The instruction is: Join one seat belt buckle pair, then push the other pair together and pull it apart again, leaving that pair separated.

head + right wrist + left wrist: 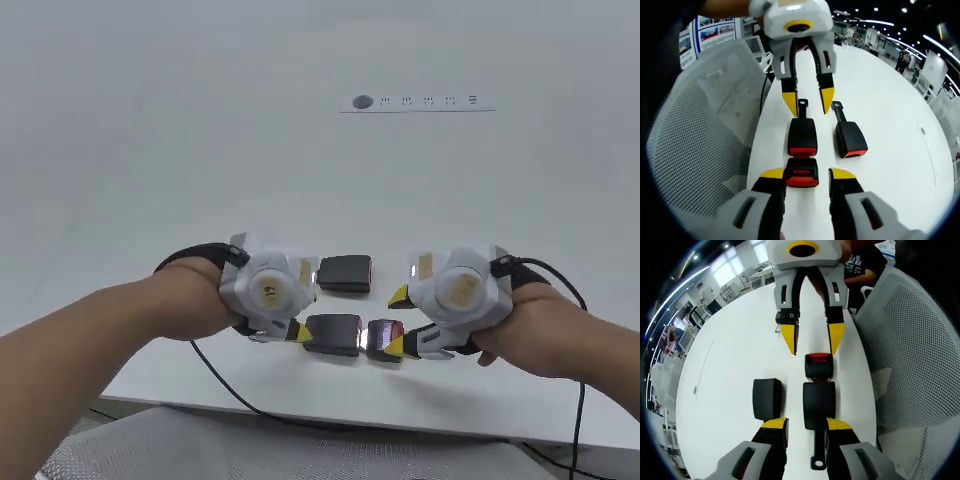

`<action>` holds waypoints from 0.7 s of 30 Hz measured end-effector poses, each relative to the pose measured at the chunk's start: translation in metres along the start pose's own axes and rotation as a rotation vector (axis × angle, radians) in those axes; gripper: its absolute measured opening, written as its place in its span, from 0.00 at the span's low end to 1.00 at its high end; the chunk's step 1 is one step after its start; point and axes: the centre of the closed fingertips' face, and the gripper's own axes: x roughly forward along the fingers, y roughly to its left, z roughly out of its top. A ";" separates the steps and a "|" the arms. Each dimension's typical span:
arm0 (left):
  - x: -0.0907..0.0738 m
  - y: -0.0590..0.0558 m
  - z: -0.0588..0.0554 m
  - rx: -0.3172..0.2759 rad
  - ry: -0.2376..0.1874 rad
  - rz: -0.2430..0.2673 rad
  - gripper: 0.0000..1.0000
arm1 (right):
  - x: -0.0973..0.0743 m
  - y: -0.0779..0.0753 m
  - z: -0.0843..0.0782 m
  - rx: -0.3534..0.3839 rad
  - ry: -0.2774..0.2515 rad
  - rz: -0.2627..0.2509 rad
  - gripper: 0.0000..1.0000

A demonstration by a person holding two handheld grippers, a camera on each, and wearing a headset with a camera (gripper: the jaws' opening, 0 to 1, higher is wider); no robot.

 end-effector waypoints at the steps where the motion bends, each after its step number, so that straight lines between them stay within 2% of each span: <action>1: -0.001 0.004 0.003 0.000 -0.006 0.006 0.29 | -0.002 -0.002 0.001 -0.006 -0.002 -0.003 0.33; 6: 0.005 0.027 0.012 -0.004 -0.014 0.032 0.30 | -0.010 -0.015 -0.008 -0.034 0.009 -0.027 0.33; 9: 0.011 0.035 0.016 0.001 -0.013 0.032 0.31 | -0.016 -0.027 -0.022 -0.033 0.027 -0.043 0.33; 13: 0.022 0.048 0.017 0.002 -0.013 0.025 0.33 | -0.028 -0.045 -0.050 -0.021 0.066 -0.067 0.32; 17: 0.030 0.057 0.016 0.011 -0.001 0.014 0.36 | -0.041 -0.058 -0.074 -0.005 0.096 -0.081 0.32; 21: 0.031 0.062 0.016 0.016 0.002 0.015 0.37 | -0.055 -0.070 -0.095 0.014 0.117 -0.102 0.32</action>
